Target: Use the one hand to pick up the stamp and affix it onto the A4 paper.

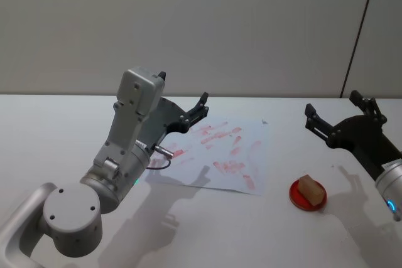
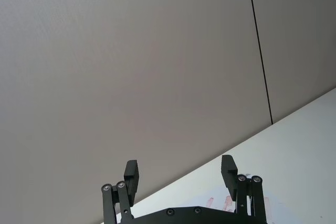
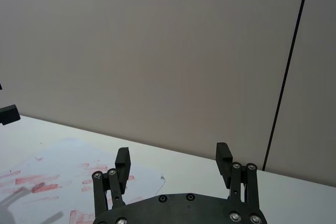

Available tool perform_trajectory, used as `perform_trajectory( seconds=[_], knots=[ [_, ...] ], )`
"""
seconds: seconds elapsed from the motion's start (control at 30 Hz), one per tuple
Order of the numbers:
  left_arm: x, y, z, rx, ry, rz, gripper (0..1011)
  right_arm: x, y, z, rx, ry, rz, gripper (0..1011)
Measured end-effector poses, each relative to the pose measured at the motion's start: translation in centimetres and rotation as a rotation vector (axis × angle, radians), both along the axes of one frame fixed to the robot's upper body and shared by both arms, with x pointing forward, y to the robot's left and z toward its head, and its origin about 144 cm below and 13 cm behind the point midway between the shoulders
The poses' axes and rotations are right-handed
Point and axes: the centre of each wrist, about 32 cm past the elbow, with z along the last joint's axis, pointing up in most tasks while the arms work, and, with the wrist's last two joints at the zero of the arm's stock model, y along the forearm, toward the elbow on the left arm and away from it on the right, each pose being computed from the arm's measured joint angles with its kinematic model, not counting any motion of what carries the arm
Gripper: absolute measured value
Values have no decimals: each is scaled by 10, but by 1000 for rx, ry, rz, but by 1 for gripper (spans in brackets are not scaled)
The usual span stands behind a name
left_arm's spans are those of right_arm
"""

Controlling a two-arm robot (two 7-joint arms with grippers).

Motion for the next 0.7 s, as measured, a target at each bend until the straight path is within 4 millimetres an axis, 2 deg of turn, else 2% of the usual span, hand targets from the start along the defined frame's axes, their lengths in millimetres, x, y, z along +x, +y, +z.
perform_trajectory(
  seconds=[0.7],
  knots=[
    [0, 0, 0, 0, 0, 0, 1003, 0, 0, 0, -1, 1, 0, 1001]
  ],
)
